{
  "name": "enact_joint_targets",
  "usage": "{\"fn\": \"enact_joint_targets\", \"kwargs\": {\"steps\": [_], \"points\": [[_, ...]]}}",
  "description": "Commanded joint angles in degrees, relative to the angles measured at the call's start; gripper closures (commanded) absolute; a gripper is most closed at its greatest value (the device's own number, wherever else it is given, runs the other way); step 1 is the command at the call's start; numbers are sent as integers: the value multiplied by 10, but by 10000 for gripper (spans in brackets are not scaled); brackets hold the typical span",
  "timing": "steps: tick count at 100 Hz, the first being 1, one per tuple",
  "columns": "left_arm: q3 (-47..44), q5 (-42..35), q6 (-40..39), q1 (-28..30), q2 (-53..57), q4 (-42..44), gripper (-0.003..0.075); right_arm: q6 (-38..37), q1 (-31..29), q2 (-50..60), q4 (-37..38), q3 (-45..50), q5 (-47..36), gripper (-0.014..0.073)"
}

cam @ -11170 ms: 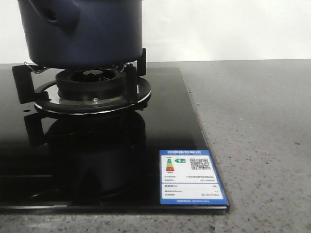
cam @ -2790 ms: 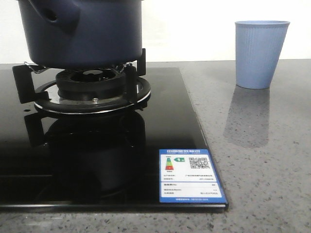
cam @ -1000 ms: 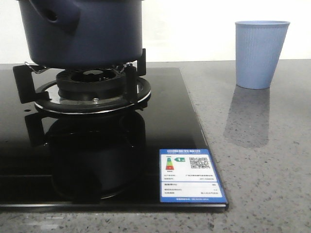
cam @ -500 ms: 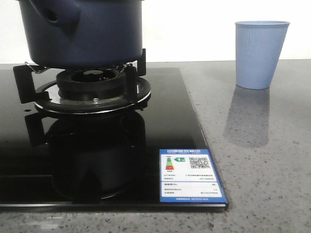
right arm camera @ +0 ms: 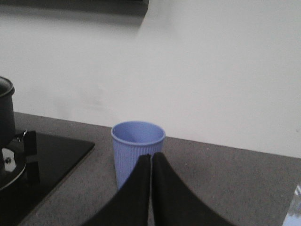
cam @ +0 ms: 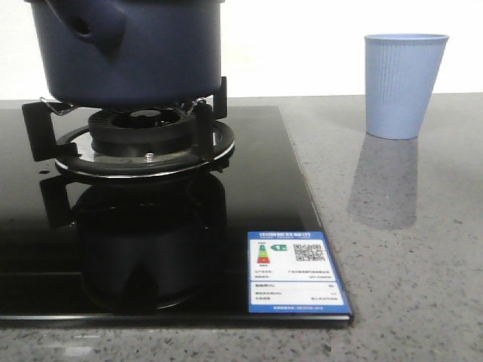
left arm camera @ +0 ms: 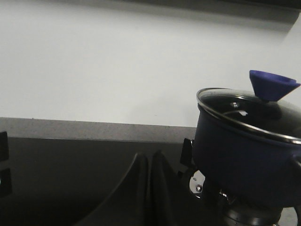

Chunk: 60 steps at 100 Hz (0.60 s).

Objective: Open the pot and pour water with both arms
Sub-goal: 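Open the left gripper off the lid knob and raise it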

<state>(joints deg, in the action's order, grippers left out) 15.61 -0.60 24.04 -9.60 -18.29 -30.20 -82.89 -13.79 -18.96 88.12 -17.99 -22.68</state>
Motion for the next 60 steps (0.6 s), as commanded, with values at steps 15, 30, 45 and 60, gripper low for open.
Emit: {"fn": "enact_joint_targets", "kwargs": {"steps": [15, 30, 45, 60], "points": [[-15, -37, -2, 2, 58, -43, 739, -2, -3, 46, -9, 62, 20, 649], [-14, -41, -2, 2, 61, -47, 739, -2, -3, 47, -8, 62, 32, 649], [-14, -38, -2, 2, 61, -47, 739, -2, -3, 47, -6, 62, 57, 650], [-14, -39, -2, 2, 61, -47, 739, -2, -3, 47, -6, 62, 55, 650]]}}
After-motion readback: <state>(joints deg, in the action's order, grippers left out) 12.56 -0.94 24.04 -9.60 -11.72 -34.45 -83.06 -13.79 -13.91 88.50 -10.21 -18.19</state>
